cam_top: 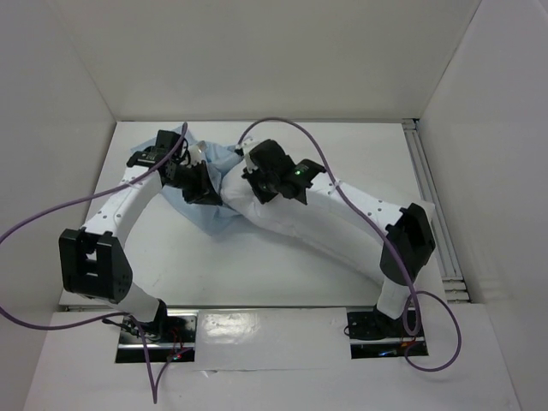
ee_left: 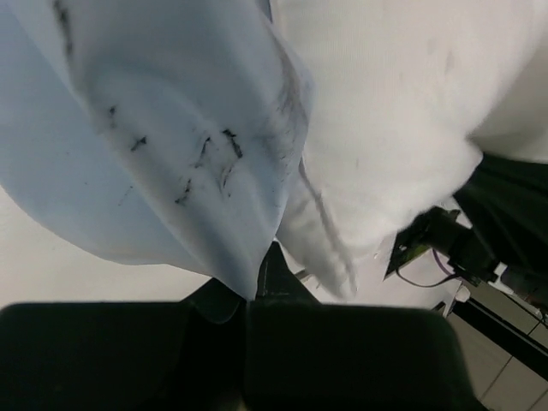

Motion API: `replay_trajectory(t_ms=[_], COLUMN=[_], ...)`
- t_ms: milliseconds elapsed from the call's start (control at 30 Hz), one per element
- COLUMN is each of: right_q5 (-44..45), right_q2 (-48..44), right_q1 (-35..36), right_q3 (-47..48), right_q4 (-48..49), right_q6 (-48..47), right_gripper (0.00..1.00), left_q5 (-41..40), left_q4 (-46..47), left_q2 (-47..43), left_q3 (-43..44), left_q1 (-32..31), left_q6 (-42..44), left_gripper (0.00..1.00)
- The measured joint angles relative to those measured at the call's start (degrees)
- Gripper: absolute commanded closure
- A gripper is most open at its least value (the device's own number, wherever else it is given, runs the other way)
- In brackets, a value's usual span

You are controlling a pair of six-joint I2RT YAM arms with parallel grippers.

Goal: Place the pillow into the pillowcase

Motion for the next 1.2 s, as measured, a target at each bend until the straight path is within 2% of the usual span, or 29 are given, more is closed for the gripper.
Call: replay_trajectory(t_ms=[167,267,433,600,700,967,1100,1200], right_q5=[9.7,12.4,13.1,15.5,17.6,19.2,16.2,12.0], right_q2=[4.7,6.3,6.9,9.4,10.9,12.0,12.3,12.3], right_q1=[-2.8,-3.8,-2.8,-0.8,-0.5,-1.8,-1.5,-0.9], right_q3=[15.3,19.3,12.8,5.3,6.8,21.2,20.1,14.2], right_q4=[-2.0,-2.1,1.5,3.3,2.8,0.2,1.5,4.5], right_q6=[-1.5,-1.7,-2.0,-1.3,-1.0,-1.7,-1.2,0.6], right_gripper=[1.0,1.0,1.0,1.0,1.0,1.0,1.0,1.0], left_q5=[2.0,3.1,4.1,4.3,4.5,7.4,8.1,8.6], left_q4=[0.1,-1.2,-3.2,-5.5,-6.5,-6.4,-6.5,-6.3], left_q2=[0.0,0.7,1.3,1.3,1.3,1.2,1.0,0.7], left_q3=[8.7,14.1,18.3,14.9,13.1,15.6,15.9,14.6], left_q1=[0.6,0.9,1.5,2.2,2.6,2.8,2.8,2.8], left_q6=[0.4,1.5,3.5,4.9,5.2,6.1,6.3,6.5], left_gripper=[1.0,1.0,1.0,1.0,1.0,1.0,1.0,1.0])
